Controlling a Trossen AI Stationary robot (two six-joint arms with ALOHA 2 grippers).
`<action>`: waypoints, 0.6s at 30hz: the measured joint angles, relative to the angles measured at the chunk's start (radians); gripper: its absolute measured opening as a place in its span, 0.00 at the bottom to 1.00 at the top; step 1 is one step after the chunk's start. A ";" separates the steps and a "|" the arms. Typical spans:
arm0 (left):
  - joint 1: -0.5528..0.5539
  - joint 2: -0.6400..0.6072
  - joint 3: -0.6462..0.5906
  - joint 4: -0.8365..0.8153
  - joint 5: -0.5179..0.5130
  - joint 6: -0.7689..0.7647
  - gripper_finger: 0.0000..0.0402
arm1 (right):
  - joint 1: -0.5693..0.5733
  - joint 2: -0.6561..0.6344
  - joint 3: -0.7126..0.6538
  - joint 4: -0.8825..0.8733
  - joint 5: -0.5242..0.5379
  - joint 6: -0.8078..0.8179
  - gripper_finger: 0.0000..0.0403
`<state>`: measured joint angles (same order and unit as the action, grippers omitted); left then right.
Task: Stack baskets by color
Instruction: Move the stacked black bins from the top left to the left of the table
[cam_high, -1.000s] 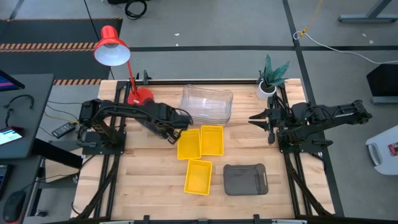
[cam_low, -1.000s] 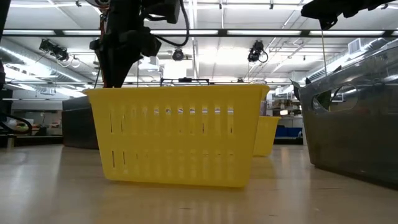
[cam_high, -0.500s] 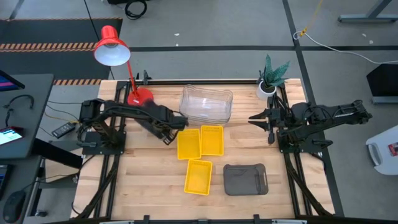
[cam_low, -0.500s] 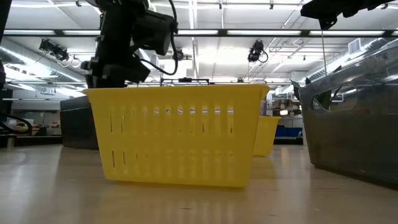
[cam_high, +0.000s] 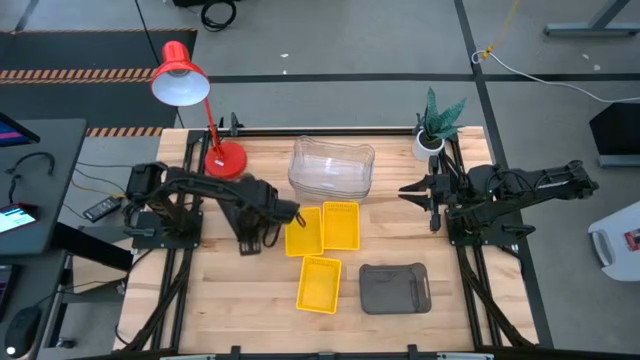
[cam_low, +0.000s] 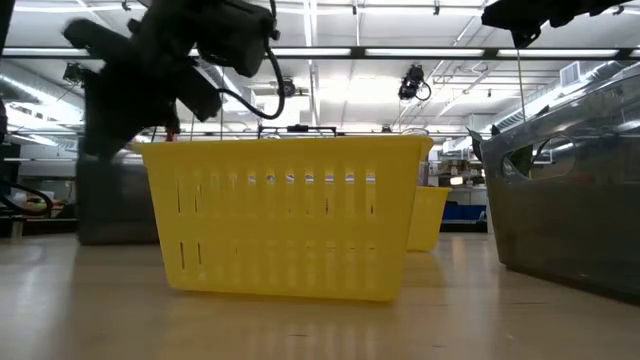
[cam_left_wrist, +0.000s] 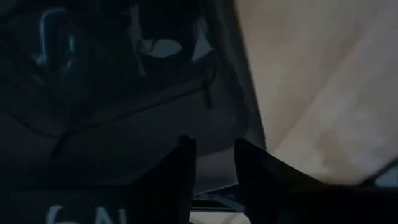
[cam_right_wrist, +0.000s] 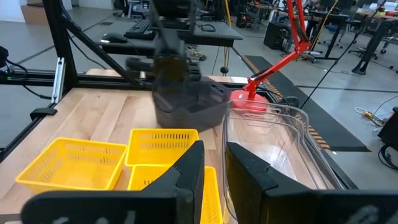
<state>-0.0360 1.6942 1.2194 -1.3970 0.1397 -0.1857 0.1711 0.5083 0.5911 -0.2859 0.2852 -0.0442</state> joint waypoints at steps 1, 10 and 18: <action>-0.018 0.000 0.000 0.002 0.011 0.018 0.29 | 0.000 0.000 0.000 0.000 0.000 0.000 0.18; -0.178 0.000 0.000 -0.035 0.052 -0.021 0.29 | 0.000 0.000 0.000 -0.002 0.000 -0.001 0.18; -0.277 -0.007 0.000 -0.081 0.064 -0.151 0.29 | 0.000 0.000 0.000 -0.009 0.000 -0.009 0.18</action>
<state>-0.3127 1.6867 1.2198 -1.4780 0.2039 -0.3371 0.1711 0.5087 0.5911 -0.2947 0.2855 -0.0530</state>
